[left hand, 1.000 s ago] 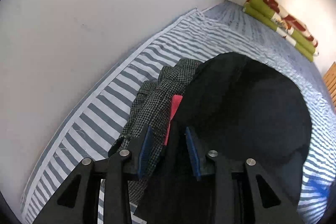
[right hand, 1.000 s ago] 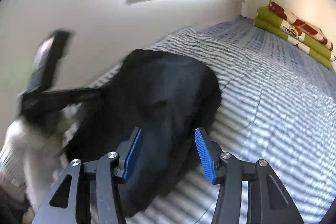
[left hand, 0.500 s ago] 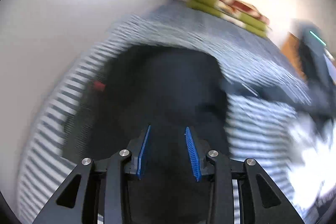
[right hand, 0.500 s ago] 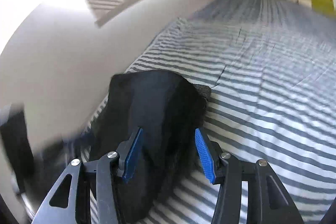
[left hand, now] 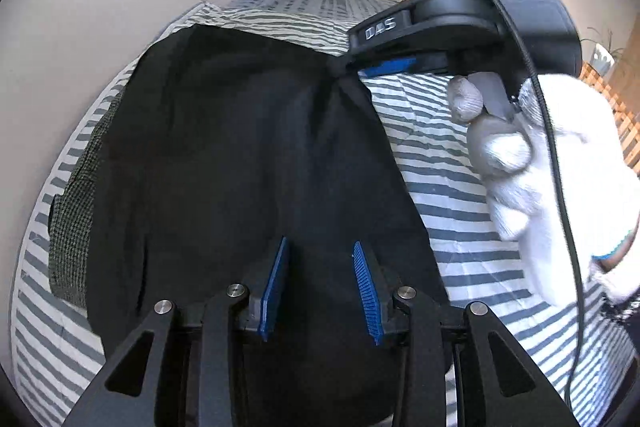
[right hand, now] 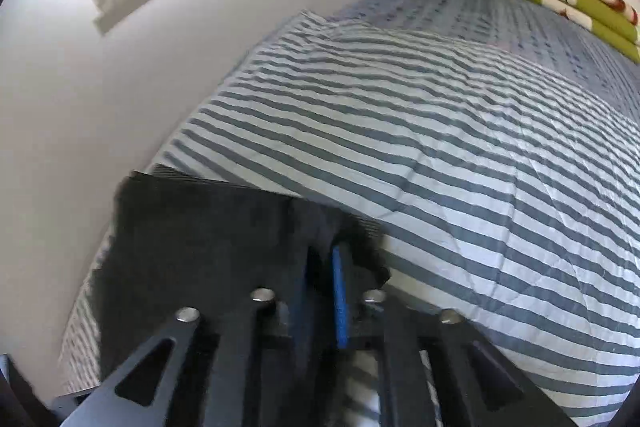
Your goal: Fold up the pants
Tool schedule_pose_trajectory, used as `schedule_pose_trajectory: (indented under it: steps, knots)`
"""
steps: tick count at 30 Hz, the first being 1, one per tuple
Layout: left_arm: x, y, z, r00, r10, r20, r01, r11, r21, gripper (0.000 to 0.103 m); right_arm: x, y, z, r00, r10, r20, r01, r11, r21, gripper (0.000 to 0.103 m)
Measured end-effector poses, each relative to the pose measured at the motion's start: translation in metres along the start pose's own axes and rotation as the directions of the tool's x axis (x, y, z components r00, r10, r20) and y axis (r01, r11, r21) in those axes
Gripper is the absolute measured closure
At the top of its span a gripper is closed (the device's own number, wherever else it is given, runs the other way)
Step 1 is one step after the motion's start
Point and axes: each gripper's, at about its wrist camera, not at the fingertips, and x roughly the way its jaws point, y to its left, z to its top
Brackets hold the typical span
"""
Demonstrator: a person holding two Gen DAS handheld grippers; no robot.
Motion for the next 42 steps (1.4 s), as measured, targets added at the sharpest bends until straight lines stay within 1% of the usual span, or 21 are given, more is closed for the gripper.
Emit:
schedule_pose_trajectory:
  steps: [1, 2, 4, 5, 7, 8, 10, 11, 13, 19, 20, 22, 23, 25, 27, 30, 33, 35, 38, 39, 42]
  knots:
    - [-0.003, 0.002, -0.001, 1.0, -0.006, -0.001, 0.006, 1.0, -0.016, 0.066, -0.009, -0.006, 0.001, 0.999, -0.033, 0.034, 0.033, 0.999, 0.015, 0.062]
    - [-0.007, 0.004, -0.003, 1.0, -0.005, -0.003, 0.005, 0.999, -0.036, 0.066, -0.021, -0.016, 0.002, 0.998, -0.031, 0.051, 0.029, 0.999, 0.041, 0.061]
    - [-0.019, 0.008, -0.008, 1.0, 0.0, 0.003, 0.001, 0.996, -0.09, 0.066, -0.038, -0.028, -0.003, 0.999, -0.005, 0.041, 0.002, 0.998, 0.064, 0.061]
    - [-0.024, 0.008, -0.01, 1.0, 0.013, 0.005, -0.012, 0.994, -0.111, 0.065, -0.054, -0.03, -0.011, 0.999, 0.013, 0.037, -0.015, 0.999, 0.047, 0.061]
    - [-0.042, 0.002, -0.015, 0.999, 0.05, 0.013, -0.048, 0.988, -0.146, 0.064, -0.073, -0.024, -0.023, 0.999, 0.009, 0.037, -0.009, 1.0, 0.0, 0.061]
    - [-0.054, -0.004, -0.017, 0.997, 0.079, 0.017, -0.075, 0.984, -0.16, 0.063, -0.091, -0.02, -0.035, 0.999, 0.008, 0.044, -0.007, 0.999, -0.033, 0.061]
    - [-0.074, -0.014, -0.017, 0.995, 0.097, 0.035, -0.09, 0.981, -0.173, 0.057, -0.121, -0.015, -0.055, 0.998, 0.013, 0.054, -0.009, 0.998, -0.064, 0.061]
    - [-0.09, -0.025, -0.019, 0.992, 0.114, 0.048, -0.104, 0.979, -0.176, 0.055, -0.142, -0.014, -0.07, 0.998, 0.025, 0.051, -0.021, 0.997, -0.075, 0.06]
    - [-0.116, -0.046, -0.023, 0.988, 0.133, 0.077, -0.118, 0.978, -0.173, 0.047, -0.171, -0.014, -0.088, 0.999, 0.023, 0.048, -0.019, 0.995, -0.094, 0.06]
    - [-0.198, -0.114, -0.039, 0.974, 0.162, 0.157, -0.142, 0.981, -0.131, 0.036, -0.274, -0.014, -0.152, 0.994, -0.018, 0.112, 0.036, 0.987, -0.157, 0.056]
    - [-0.215, -0.128, -0.051, 0.973, 0.16, 0.164, -0.14, 0.982, -0.128, 0.035, -0.288, -0.016, -0.16, 0.992, -0.017, 0.122, 0.036, 0.987, -0.155, 0.055]
    - [-0.247, -0.158, -0.06, 0.971, 0.159, 0.177, -0.14, 0.983, -0.115, 0.032, -0.319, -0.02, -0.177, 0.99, -0.015, 0.144, 0.037, 0.987, -0.154, 0.051]
    - [-0.259, -0.173, -0.066, 0.968, 0.165, 0.187, -0.149, 0.984, -0.1, 0.031, -0.339, -0.024, -0.189, 0.986, -0.022, 0.163, 0.047, 0.988, -0.149, 0.049]
    - [-0.284, -0.204, -0.075, 0.963, 0.18, 0.2, -0.168, 0.983, -0.076, 0.029, -0.362, -0.028, -0.204, 0.982, -0.039, 0.185, 0.067, 0.986, -0.151, 0.048]
    - [-0.302, -0.229, -0.088, 0.962, 0.173, 0.212, -0.163, 0.984, -0.066, 0.026, -0.386, -0.033, -0.224, 0.977, -0.067, 0.202, 0.1, 0.982, -0.158, 0.046]
    - [-0.32, -0.256, -0.104, 0.963, 0.156, 0.219, -0.144, 0.987, -0.069, 0.019, -0.414, -0.045, -0.252, 0.973, -0.086, 0.215, 0.117, 0.984, -0.135, 0.043]
    - [-0.339, -0.29, -0.128, 0.958, 0.168, 0.232, -0.156, 0.985, -0.07, 0.009, -0.436, -0.059, -0.277, 0.969, -0.103, 0.226, 0.126, 0.988, -0.09, 0.039]
    - [-0.345, -0.303, -0.143, 0.958, 0.17, 0.231, -0.157, 0.985, -0.075, 0.008, -0.448, -0.069, -0.294, 0.965, -0.125, 0.231, 0.142, 0.988, -0.059, 0.036]
    - [-0.345, -0.316, -0.164, 0.954, 0.188, 0.234, -0.173, 0.981, -0.083, 0.004, -0.46, -0.082, -0.322, 0.959, -0.161, 0.233, 0.17, 0.985, -0.016, 0.03]
    - [-0.341, -0.315, -0.169, 0.955, 0.187, 0.229, -0.172, 0.981, -0.086, 0.003, -0.461, -0.085, -0.328, 0.958, -0.17, 0.23, 0.176, 0.984, -0.003, 0.03]
    - [-0.333, -0.315, -0.183, 0.96, 0.189, 0.208, -0.17, 0.98, -0.104, 0.002, -0.463, -0.097, -0.35, 0.958, -0.19, 0.214, 0.184, 0.982, 0.046, 0.028]
